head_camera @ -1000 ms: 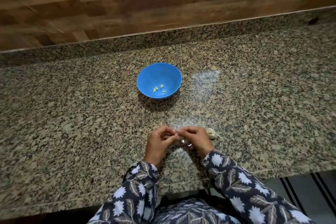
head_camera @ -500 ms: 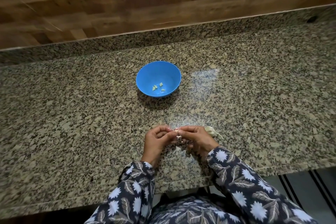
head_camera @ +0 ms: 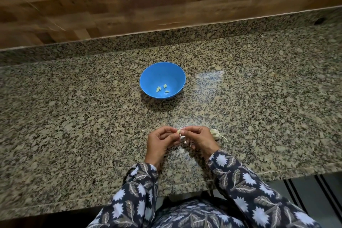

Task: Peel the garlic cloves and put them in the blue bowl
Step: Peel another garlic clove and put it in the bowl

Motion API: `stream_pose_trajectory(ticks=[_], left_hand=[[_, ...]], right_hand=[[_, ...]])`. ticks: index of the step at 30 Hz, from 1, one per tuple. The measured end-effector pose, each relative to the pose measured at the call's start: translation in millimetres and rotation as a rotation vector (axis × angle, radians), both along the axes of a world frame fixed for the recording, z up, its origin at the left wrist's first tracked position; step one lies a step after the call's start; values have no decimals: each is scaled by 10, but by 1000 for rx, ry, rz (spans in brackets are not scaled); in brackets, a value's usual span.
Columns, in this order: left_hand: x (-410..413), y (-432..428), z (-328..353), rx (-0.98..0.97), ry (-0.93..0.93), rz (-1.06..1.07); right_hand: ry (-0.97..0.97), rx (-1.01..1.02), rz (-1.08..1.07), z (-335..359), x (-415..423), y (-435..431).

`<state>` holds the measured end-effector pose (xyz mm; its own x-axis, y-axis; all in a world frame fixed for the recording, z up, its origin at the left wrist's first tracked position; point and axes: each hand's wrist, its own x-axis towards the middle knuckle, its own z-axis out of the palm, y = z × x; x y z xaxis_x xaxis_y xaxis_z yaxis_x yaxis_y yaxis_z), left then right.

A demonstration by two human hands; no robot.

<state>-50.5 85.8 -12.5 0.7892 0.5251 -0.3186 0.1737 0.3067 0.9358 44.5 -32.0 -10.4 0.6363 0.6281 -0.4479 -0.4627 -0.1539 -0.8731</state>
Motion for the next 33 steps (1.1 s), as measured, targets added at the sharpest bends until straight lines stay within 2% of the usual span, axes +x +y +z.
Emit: stream_pose_trajectory(ticks=[4, 8, 13, 15, 23, 25, 28, 31, 33], left_hand=[[0, 14, -14, 243, -11, -89], [11, 32, -23, 561, 19, -155], [6, 51, 11, 675, 14, -187], [13, 61, 36, 592, 4, -176], [36, 19, 136, -182, -51, 137], [15, 31, 136, -303, -68, 182], [-21, 51, 86, -264, -34, 183], [-28, 35, 66, -137, 41, 156], [-10, 1, 77, -28, 71, 131]], right_hand=[[-24, -26, 10, 27, 8, 9], [-156, -56, 37, 30, 43, 25], [-203, -68, 50, 65, 21, 55], [-231, -71, 74, 55, 11, 56], [-222, -80, 5, -36, -18, 74], [-218, -105, -46, -91, -23, 67], [-221, -138, -69, -126, -37, 51], [-337, -201, -15, -143, -44, 51], [-342, -195, 21, -154, -63, 56]])
